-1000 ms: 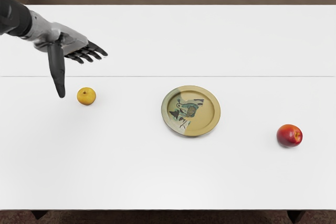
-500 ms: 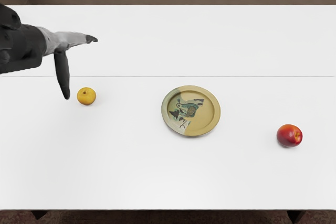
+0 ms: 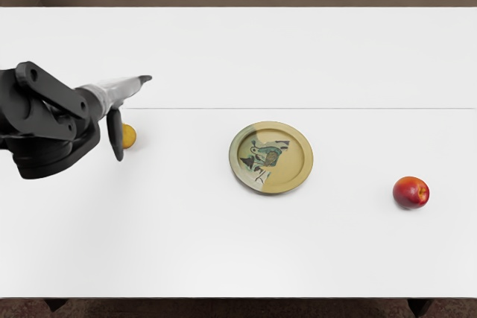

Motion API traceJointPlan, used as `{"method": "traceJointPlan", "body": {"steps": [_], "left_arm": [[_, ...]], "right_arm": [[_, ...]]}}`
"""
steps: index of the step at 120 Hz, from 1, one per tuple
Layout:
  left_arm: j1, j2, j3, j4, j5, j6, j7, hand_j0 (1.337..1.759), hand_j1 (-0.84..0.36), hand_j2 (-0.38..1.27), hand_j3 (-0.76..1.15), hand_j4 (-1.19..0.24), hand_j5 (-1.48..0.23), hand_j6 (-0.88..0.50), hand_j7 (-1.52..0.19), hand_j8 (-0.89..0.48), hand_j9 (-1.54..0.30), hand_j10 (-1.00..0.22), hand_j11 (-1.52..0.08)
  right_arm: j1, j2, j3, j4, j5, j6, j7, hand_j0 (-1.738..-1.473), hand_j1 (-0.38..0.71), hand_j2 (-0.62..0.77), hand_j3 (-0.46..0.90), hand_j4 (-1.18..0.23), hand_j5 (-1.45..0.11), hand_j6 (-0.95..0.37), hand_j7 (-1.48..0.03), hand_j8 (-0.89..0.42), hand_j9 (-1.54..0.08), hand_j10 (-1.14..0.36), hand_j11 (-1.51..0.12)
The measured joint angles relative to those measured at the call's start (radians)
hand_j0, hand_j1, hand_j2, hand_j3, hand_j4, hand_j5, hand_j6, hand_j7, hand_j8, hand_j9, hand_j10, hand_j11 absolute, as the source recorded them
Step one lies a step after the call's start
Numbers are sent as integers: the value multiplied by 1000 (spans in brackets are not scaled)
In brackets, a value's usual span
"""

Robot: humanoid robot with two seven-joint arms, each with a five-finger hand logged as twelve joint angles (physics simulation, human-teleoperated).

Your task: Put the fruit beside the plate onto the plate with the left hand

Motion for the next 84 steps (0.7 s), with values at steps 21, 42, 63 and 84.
{"method": "traceJointPlan", "body": {"steps": [21, 42, 63, 84], "left_arm": [[58, 0, 3, 18, -11, 9, 0, 1658, 341, 1, 0, -7, -9, -7, -9, -7, -9, -7, -9], [96, -9, 0, 36, -48, 13, 0, 1658, 327, 4, 0, -18, -24, -19, -24, -18, -24, -18, -24], [115, -27, -5, 47, -96, 16, 0, 1658, 281, 11, 0, -57, -73, -57, -73, -57, -73, -57, -73], [132, -28, -6, 59, -116, 17, 0, 1658, 230, 20, 0, -100, -129, -100, -129, -100, -129, -100, -129]], "right_arm": [[0, 0, 0, 0, 0, 0, 0, -1658, -337, -2, 0, -10, -13, -10, -13, -10, -13, -10, -13], [0, 0, 0, 0, 0, 0, 0, -1658, -337, -2, 0, -10, -13, -10, -13, -10, -13, -10, -13], [0, 0, 0, 0, 0, 0, 0, -1658, -337, -2, 0, -10, -13, -10, -13, -10, -13, -10, -13], [0, 0, 0, 0, 0, 0, 0, -1658, -337, -2, 0, -10, -13, -10, -13, -10, -13, -10, -13]]}}
